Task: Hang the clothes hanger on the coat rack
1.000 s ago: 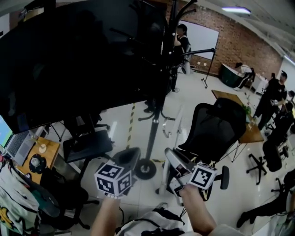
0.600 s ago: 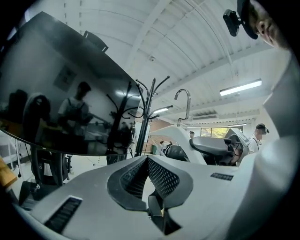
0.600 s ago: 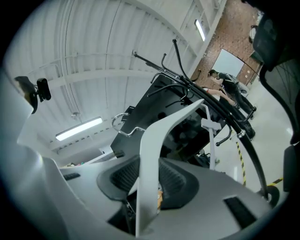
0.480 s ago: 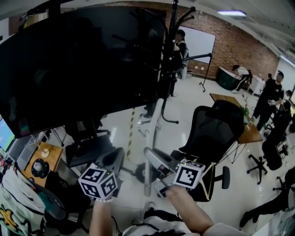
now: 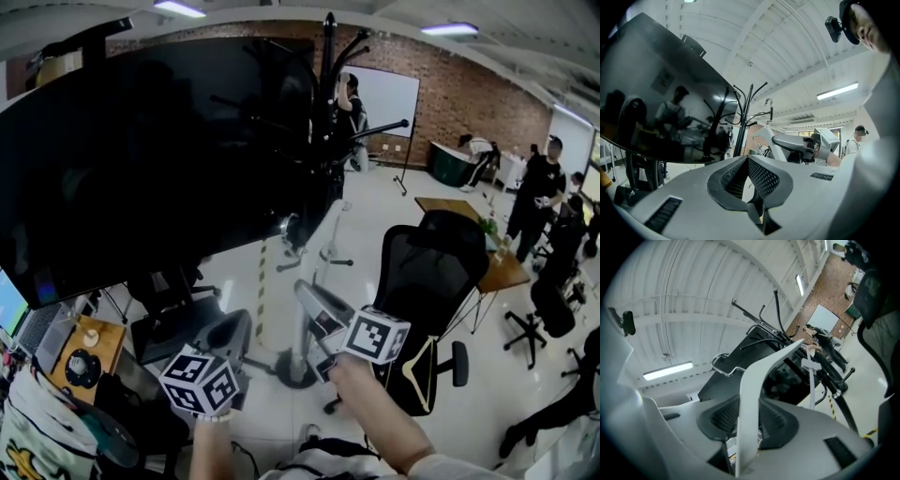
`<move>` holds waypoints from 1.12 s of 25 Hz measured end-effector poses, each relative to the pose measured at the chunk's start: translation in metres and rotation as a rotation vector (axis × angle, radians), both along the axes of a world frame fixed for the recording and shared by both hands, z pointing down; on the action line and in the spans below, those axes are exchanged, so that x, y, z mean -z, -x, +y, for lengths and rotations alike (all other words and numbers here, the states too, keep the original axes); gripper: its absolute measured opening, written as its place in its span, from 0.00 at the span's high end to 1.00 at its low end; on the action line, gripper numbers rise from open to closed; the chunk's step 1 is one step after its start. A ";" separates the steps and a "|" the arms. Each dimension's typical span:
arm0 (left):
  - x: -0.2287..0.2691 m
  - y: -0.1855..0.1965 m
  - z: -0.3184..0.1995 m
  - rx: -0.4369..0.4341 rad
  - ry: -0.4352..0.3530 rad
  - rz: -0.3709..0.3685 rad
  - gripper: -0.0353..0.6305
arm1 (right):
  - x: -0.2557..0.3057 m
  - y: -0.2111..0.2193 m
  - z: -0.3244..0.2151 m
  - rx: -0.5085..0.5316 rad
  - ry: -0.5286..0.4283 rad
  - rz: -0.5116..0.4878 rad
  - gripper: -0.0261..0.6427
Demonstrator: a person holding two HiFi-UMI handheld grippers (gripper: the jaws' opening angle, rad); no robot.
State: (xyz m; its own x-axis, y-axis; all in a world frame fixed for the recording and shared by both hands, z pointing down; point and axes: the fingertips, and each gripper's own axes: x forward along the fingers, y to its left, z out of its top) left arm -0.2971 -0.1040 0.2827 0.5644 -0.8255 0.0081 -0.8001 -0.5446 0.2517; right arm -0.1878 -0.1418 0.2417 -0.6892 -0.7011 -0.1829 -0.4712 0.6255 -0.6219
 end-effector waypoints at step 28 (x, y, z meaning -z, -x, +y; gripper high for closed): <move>0.035 -0.020 -0.084 -0.016 -0.014 -0.056 0.96 | -0.004 -0.051 -0.161 -0.279 0.067 -0.096 0.74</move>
